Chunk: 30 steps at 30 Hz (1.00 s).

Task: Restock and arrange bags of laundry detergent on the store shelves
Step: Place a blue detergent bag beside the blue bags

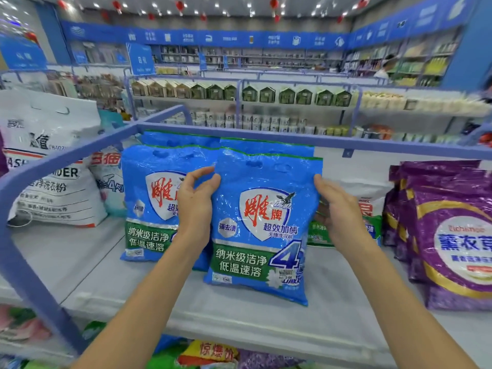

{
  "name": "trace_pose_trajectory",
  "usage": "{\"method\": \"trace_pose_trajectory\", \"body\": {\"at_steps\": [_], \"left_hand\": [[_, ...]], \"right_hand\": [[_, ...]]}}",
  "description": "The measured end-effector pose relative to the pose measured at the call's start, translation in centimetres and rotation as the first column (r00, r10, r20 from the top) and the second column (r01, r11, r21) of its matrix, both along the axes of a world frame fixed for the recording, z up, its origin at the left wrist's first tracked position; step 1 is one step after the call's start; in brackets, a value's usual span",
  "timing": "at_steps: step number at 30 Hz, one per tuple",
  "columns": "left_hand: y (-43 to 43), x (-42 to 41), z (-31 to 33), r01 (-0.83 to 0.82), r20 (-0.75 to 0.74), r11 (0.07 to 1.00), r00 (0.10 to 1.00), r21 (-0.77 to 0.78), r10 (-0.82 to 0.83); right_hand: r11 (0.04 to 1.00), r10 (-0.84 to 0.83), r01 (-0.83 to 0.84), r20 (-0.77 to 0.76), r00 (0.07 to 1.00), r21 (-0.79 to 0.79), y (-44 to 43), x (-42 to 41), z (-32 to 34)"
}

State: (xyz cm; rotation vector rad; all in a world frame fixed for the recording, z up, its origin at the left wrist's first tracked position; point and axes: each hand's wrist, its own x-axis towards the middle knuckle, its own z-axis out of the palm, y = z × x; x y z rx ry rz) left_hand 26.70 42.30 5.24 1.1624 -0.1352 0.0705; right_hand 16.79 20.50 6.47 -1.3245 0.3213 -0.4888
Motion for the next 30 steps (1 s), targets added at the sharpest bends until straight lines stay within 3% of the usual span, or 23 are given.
{"method": "trace_pose_trajectory", "body": {"at_steps": [4, 8, 10, 12, 14, 21, 30], "left_hand": [[1.7, -1.9, 0.0, 0.004, -0.005, 1.0, 1.0, -0.016, -0.004], [4.2, -5.9, -2.5, 0.019, 0.05, 0.935, 0.998, 0.353, -0.039], [4.7, -7.0, -4.4, 0.147, -0.029, 0.817, 0.987, 0.558, -0.158], [4.8, -7.4, -5.9, 0.25, -0.107, 0.589, 0.958, 0.768, -0.266], [4.8, -7.2, -6.6, 0.225, -0.112, 0.447, 0.958, 0.866, -0.265], [4.2, -6.1, -6.6, 0.017, 0.064, 0.463, 0.985, 0.886, -0.158], [5.1, -7.2, -7.1, -0.046, 0.14, 0.489, 0.978, 0.871, -0.156]], "right_hand": [[0.986, 0.075, -0.089, -0.1, 0.992, -0.141, 1.6, -3.3, -1.1], [0.91, 0.074, -0.203, -0.342, 0.937, -0.361, 4.1, -7.1, -5.3], [0.872, 0.058, -0.234, -0.384, 0.921, -0.429, 5.4, -7.9, -6.9], [0.811, -0.021, -0.212, -0.39, 0.921, -0.545, 6.2, -7.8, -7.7], [0.753, -0.101, -0.181, -0.384, 0.918, -0.632, 6.5, -7.4, -7.8], [0.718, -0.165, -0.116, -0.33, 0.929, -0.686, 6.0, -5.5, -8.0], [0.624, -0.309, -0.077, -0.336, 0.889, -0.778, 7.3, -6.7, -8.7]]}}
